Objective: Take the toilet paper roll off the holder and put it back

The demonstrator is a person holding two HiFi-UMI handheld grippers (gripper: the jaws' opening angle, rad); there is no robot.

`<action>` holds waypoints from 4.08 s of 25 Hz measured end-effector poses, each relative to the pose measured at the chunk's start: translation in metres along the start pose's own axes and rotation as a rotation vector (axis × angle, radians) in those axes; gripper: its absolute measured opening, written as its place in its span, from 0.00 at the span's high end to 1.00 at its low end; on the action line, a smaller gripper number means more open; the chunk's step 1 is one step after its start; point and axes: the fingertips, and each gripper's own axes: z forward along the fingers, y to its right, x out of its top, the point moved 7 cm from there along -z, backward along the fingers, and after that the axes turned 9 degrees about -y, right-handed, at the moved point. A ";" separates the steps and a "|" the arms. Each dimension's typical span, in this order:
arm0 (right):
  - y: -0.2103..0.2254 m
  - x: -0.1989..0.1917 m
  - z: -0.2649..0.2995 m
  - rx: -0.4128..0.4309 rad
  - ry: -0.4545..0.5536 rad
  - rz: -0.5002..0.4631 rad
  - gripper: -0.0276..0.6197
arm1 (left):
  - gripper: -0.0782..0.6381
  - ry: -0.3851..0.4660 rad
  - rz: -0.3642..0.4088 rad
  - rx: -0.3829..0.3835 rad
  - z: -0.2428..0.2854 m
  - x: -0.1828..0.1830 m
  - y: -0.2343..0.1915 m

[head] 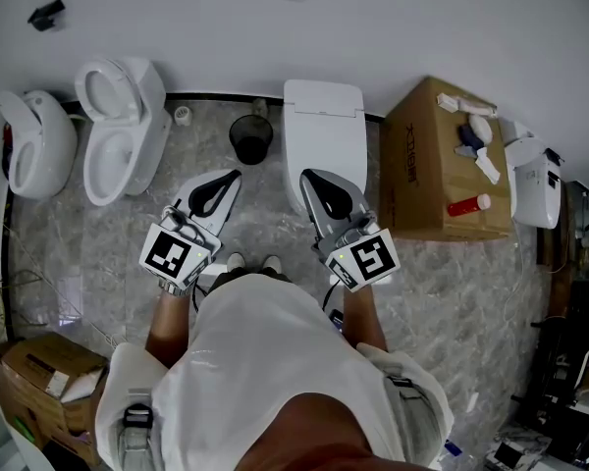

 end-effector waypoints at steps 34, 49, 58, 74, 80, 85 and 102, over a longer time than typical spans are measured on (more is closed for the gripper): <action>0.178 0.011 0.214 -0.090 -0.021 0.035 0.96 | 0.90 0.003 -0.022 -0.073 0.178 0.002 -0.236; 0.260 0.031 0.358 -0.156 -0.033 0.108 0.96 | 0.90 -0.015 -0.026 -0.173 0.262 0.024 -0.389; 0.314 0.036 0.381 -0.122 -0.024 0.100 0.96 | 0.90 -0.041 -0.037 -0.134 0.304 0.028 -0.405; 0.443 0.075 0.482 -0.202 -0.048 -0.070 0.42 | 0.90 -0.119 -0.142 -0.165 0.366 -0.010 -0.430; 0.486 0.067 0.531 -0.254 -0.093 -0.119 0.37 | 0.90 -0.153 -0.210 -0.171 0.375 -0.037 -0.429; 0.515 0.061 0.563 -0.291 -0.115 -0.137 0.31 | 0.90 -0.189 -0.248 -0.167 0.378 -0.060 -0.437; 0.543 0.066 0.622 -0.301 -0.248 -0.226 0.33 | 0.90 -0.212 -0.289 -0.154 0.390 -0.079 -0.455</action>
